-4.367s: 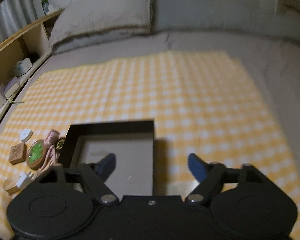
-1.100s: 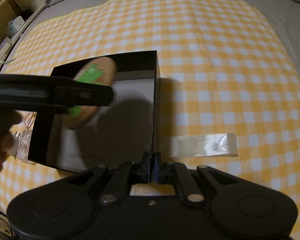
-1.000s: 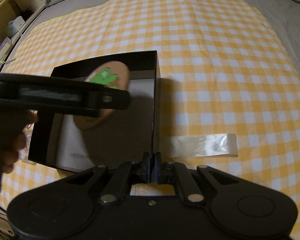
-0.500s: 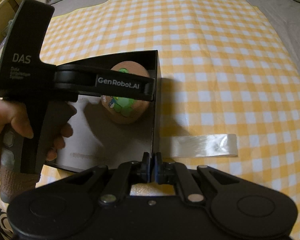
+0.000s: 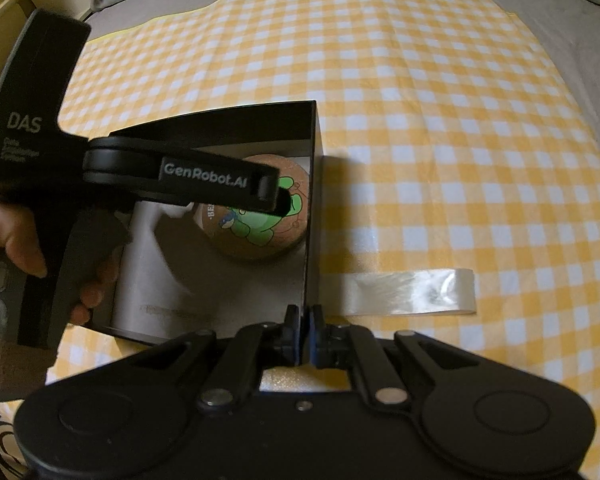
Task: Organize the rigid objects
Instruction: 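Carry the coaster over the black box and release it inside, then move the left gripper to the clear plastic clip case and grasp it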
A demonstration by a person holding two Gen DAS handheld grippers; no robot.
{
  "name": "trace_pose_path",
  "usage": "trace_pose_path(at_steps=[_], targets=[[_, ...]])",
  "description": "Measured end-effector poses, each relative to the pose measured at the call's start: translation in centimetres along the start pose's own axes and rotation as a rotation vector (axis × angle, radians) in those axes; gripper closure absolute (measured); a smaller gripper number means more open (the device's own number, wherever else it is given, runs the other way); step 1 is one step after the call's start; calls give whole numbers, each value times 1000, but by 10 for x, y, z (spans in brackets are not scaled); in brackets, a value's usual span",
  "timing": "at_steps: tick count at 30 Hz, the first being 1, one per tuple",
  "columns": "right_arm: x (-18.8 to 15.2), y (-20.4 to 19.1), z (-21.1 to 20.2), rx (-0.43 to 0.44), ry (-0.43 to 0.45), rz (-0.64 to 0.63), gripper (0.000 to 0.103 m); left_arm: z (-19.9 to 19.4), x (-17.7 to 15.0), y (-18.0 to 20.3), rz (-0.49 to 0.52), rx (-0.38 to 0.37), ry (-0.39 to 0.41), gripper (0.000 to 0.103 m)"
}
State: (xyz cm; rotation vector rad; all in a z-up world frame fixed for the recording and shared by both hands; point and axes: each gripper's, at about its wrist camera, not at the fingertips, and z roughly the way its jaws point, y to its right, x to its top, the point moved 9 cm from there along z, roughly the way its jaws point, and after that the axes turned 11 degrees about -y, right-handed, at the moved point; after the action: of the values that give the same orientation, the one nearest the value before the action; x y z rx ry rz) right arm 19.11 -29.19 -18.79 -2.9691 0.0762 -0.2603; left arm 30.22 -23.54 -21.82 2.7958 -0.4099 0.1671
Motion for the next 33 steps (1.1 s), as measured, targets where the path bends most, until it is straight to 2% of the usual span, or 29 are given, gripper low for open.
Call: trace_pose_path(at_steps=[5, 11, 17, 24, 29, 33], targets=[[2, 0, 0, -1, 0, -2, 97, -19, -5, -1, 26, 10, 27, 8], [6, 0, 1, -6, -2, -1, 98, -61, -14, 7, 92, 34, 124, 6], [7, -3, 6, -26, 2, -10, 98, -102, -25, 4, 109, 53, 218, 1], [13, -6, 13, -49, 3, -23, 98, -139, -40, -26, 83, 133, 304, 0], [22, -5, 18, -56, 2, -23, 98, -153, -54, -56, 25, 176, 322, 0], [34, -5, 20, -69, 7, -20, 98, -158, -72, -85, -44, 193, 305, 0]])
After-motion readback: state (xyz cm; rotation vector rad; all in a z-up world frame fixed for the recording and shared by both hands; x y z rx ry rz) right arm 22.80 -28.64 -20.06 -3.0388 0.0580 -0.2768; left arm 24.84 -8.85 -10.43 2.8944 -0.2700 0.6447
